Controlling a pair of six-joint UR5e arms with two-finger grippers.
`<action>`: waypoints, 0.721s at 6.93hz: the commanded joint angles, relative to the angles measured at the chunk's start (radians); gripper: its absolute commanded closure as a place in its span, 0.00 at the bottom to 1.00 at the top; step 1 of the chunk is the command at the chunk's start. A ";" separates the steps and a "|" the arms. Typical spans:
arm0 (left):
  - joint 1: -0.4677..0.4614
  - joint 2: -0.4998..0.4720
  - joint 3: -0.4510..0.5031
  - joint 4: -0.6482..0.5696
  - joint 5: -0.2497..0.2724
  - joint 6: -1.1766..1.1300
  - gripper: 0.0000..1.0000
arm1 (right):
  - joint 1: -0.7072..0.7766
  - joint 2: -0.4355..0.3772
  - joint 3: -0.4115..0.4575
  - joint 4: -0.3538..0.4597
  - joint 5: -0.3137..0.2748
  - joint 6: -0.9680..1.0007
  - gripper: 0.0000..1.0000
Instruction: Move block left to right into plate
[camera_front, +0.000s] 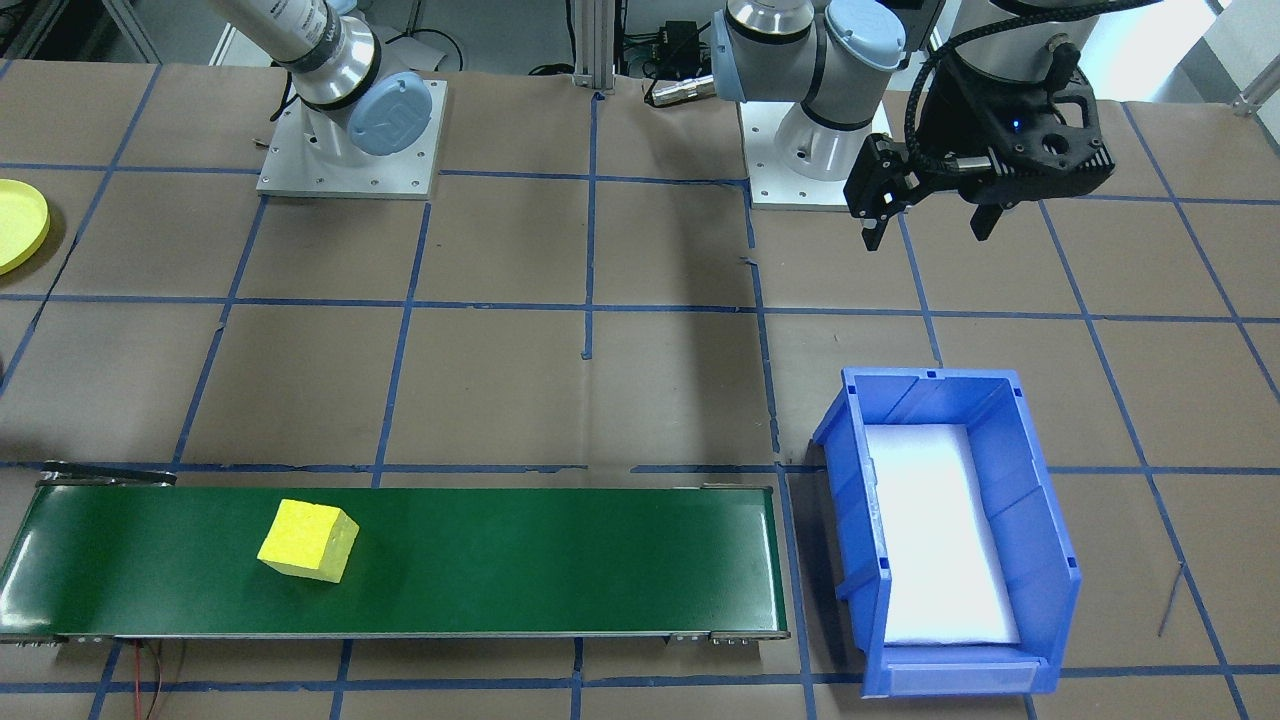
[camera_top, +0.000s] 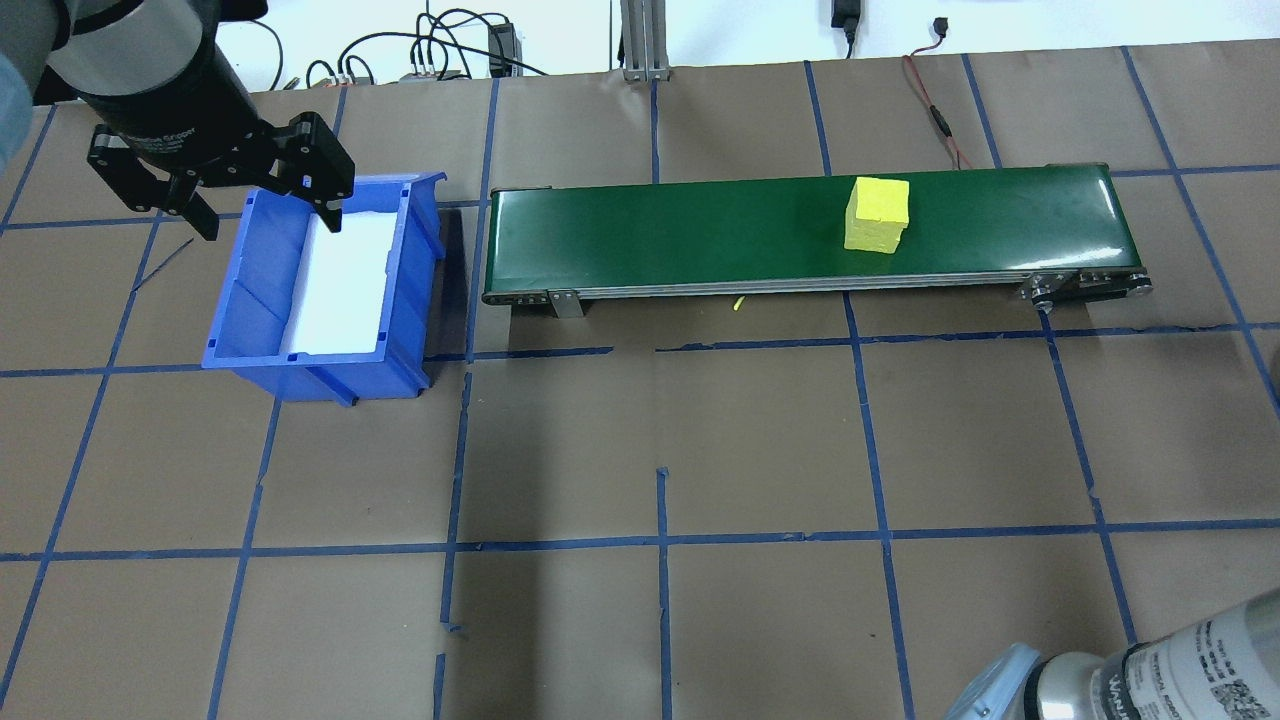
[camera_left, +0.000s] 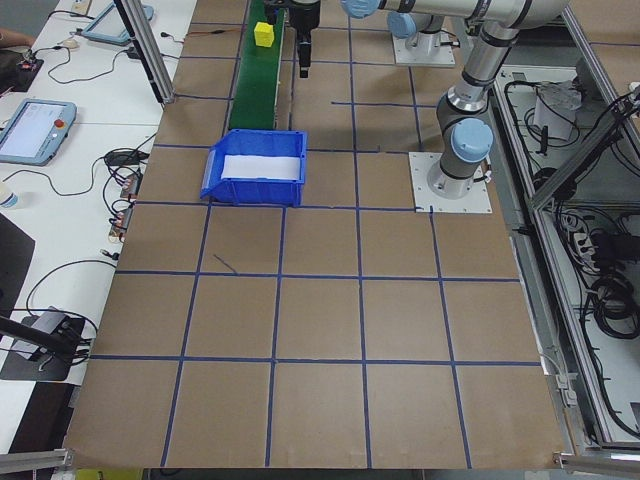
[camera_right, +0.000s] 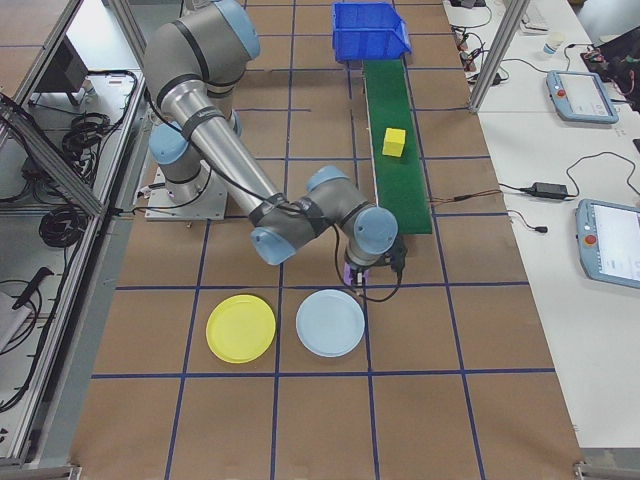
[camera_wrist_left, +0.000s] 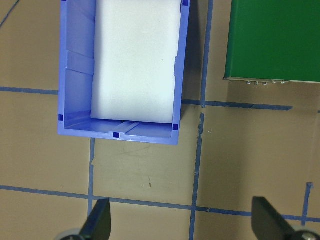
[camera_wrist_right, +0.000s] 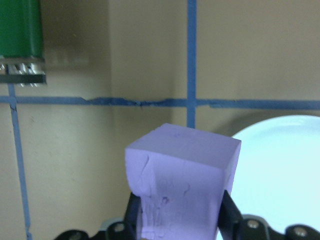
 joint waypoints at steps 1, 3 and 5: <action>0.000 0.000 0.000 0.000 0.000 0.000 0.00 | -0.156 0.092 -0.007 -0.013 -0.010 -0.169 0.81; 0.000 0.000 0.000 0.000 -0.002 -0.003 0.00 | -0.181 0.120 -0.010 -0.036 -0.009 -0.193 0.72; 0.001 0.000 -0.004 0.002 -0.002 -0.003 0.00 | -0.179 0.099 -0.010 -0.032 0.000 -0.190 0.00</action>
